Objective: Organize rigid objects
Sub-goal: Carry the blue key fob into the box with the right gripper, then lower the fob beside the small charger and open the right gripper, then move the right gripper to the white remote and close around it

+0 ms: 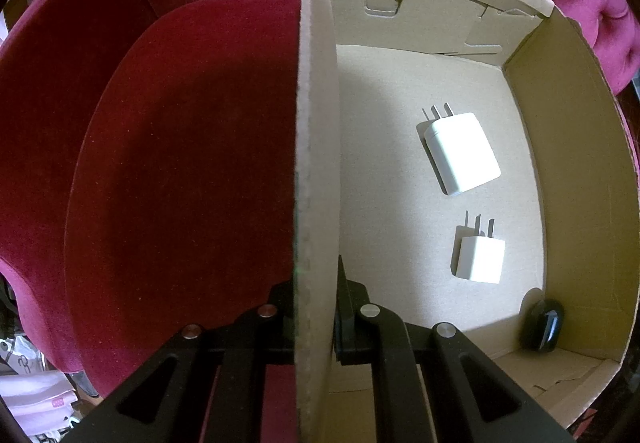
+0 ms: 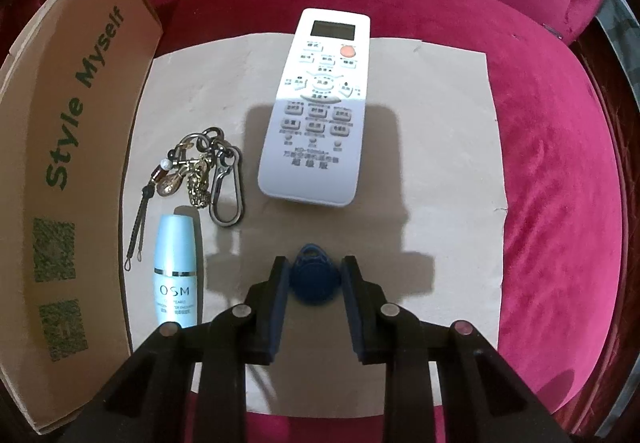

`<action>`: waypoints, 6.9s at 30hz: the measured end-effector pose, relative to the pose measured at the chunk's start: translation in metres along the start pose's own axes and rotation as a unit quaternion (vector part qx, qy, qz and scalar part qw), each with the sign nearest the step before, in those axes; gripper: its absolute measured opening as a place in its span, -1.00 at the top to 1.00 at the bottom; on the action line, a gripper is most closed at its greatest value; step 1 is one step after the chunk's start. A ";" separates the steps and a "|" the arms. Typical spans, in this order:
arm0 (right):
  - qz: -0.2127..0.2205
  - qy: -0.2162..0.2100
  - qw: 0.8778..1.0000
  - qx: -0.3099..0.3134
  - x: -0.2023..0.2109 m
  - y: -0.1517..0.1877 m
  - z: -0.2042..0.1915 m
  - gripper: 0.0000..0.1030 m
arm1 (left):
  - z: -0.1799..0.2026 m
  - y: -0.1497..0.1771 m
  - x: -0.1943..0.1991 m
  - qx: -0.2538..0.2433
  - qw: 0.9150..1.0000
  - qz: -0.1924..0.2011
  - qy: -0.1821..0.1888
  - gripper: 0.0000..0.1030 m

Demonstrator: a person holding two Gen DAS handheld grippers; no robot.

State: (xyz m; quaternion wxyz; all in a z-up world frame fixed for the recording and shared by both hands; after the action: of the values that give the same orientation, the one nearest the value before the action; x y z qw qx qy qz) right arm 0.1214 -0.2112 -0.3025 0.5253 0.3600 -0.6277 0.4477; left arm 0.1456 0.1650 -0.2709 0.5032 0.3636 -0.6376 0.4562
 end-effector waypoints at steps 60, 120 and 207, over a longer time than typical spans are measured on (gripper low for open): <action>0.068 -0.043 0.993 0.086 0.162 -0.015 -0.126 0.47 | -0.001 -0.001 0.001 0.002 1.000 0.000 -0.001 0.80; 0.001 -0.051 0.990 0.128 0.036 0.019 -0.228 0.45 | 0.001 -0.002 0.002 0.002 1.000 0.000 -0.001 0.80; 0.026 0.024 0.999 -0.009 0.018 -0.091 -0.019 -0.99 | 0.004 -0.006 0.005 -0.002 1.000 -0.002 -0.010 0.80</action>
State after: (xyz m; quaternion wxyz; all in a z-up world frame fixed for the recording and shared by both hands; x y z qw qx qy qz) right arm 0.2084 -0.2241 -0.2675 0.5320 0.3276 -0.6281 0.4639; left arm 0.1486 0.1593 -0.2646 0.4982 0.3682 -0.6431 0.4502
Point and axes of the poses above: each gripper's, at about its wrist camera, not at the fingertips, and x roughly against the way its jaws point, z to its right, y to its underside, the point moved 5 cm from there along -x, roughly the way its jaws point, and after that the axes turned 15 degrees about -x, right-handed, at the moved point
